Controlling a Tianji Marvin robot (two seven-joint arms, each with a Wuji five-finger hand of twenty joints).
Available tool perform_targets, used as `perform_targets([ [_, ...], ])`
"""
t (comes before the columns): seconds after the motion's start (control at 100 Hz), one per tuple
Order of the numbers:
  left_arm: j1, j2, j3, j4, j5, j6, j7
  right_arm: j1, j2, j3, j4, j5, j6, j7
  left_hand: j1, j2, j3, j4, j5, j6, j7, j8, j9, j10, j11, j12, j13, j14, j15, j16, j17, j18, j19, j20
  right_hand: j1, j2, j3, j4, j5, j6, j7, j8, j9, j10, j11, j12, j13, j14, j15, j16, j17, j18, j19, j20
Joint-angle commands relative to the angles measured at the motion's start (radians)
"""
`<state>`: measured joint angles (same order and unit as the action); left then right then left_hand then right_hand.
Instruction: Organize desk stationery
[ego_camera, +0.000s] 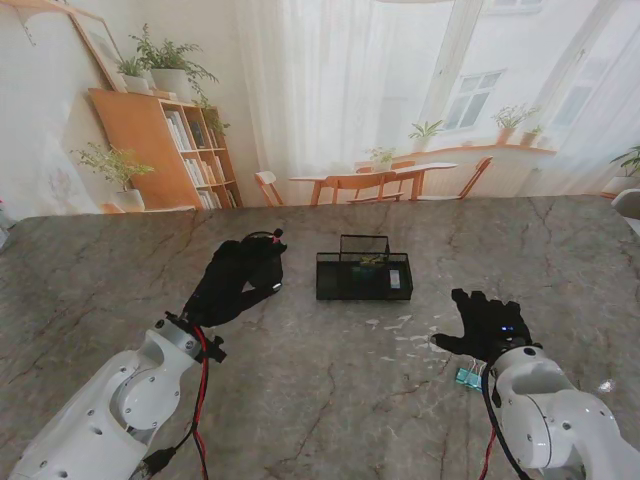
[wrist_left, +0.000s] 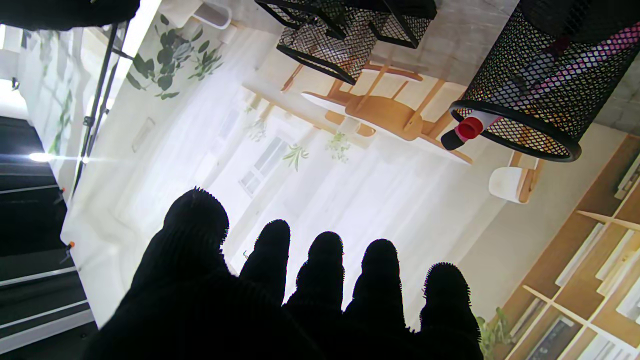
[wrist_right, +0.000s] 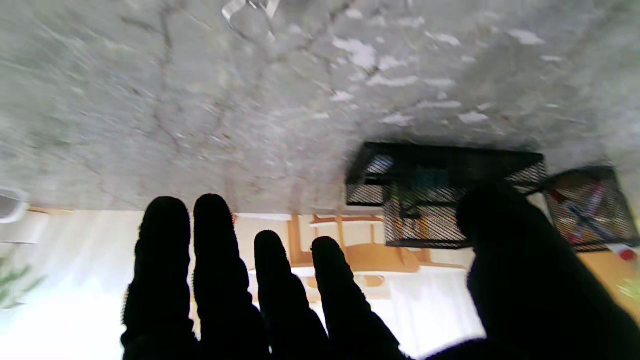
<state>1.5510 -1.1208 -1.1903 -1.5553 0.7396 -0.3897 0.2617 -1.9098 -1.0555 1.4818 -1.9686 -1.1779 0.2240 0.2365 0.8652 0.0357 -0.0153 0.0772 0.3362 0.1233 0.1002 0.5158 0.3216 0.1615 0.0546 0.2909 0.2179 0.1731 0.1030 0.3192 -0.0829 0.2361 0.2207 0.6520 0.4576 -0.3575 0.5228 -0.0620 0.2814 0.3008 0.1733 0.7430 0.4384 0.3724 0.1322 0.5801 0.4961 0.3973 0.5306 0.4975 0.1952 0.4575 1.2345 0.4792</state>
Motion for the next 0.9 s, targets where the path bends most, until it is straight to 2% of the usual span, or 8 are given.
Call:
perform_targets([
  [0.0,-0.001,-0.004,0.006,0.005,-0.007,-0.003,-0.001,-0.027,0.0,-0.006,0.006,-0.013,0.011,0.016,0.025,0.083,-0.027,-0.121,0.011,-0.005,0.005,0.003,0.007,0.001,-0.003,0.003,0.015,-0.008,0.002,0.008,-0.015,-0.018,-0.01,-0.002,0.007,-0.007,-0.016,0.023,0.008,0.031,0.001,0.017,-0.002,0.029,-0.007,0.021,0.011,0.043,0.015,0.017,0.008,0.05,0.032,0.022],
  [0.36,0.001,-0.006,0.008,0.004,-0.017,-0.005,0.002,-0.073,-0.004,-0.065,0.039,-0.116,0.202,0.04,0.025,0.083,-0.027,-0.121,0.012,-0.004,0.005,0.003,0.007,0.001,-0.003,0.003,0.014,-0.009,0.001,0.008,-0.014,-0.017,-0.009,-0.002,0.029,0.005,-0.032,0.026,0.007,0.053,0.002,0.025,0.0,0.062,-0.011,0.026,0.051,0.089,0.038,0.014,0.055,0.103,0.076,0.032],
  [0.5,0.003,-0.007,0.007,0.002,-0.019,-0.007,0.002,-0.064,-0.003,-0.107,0.063,-0.11,0.282,0.06,0.026,0.084,-0.026,-0.12,0.012,-0.006,0.005,0.003,0.007,0.001,-0.003,0.003,0.015,-0.009,0.001,0.008,-0.014,-0.016,-0.009,-0.002,0.033,0.016,-0.038,0.027,0.007,0.067,0.003,0.029,0.014,0.079,-0.007,0.03,0.089,0.099,0.07,0.022,0.082,0.115,0.095,0.04],
  [0.65,0.005,-0.007,0.005,0.0,-0.019,-0.007,0.003,-0.04,-0.002,-0.151,0.097,-0.082,0.346,0.043,0.025,0.084,-0.027,-0.12,0.011,-0.006,0.005,0.003,0.007,0.002,-0.003,0.003,0.015,-0.008,0.001,0.008,-0.014,-0.015,-0.009,-0.002,0.041,0.02,-0.044,0.03,0.021,0.088,0.014,0.037,0.047,0.093,0.005,0.039,0.133,0.101,0.117,0.031,0.127,0.117,0.121,0.052],
  [0.89,0.006,-0.007,0.006,-0.001,-0.019,-0.007,0.002,-0.027,-0.001,-0.182,0.126,-0.047,0.387,0.011,0.025,0.082,-0.028,-0.121,0.012,-0.006,0.005,0.003,0.007,0.0,-0.003,0.003,0.015,-0.008,0.002,0.008,-0.014,-0.015,-0.008,-0.001,0.059,0.011,-0.046,0.033,0.042,0.116,0.029,0.05,0.086,0.104,0.027,0.068,0.18,0.084,0.186,0.036,0.184,0.102,0.15,0.071],
])
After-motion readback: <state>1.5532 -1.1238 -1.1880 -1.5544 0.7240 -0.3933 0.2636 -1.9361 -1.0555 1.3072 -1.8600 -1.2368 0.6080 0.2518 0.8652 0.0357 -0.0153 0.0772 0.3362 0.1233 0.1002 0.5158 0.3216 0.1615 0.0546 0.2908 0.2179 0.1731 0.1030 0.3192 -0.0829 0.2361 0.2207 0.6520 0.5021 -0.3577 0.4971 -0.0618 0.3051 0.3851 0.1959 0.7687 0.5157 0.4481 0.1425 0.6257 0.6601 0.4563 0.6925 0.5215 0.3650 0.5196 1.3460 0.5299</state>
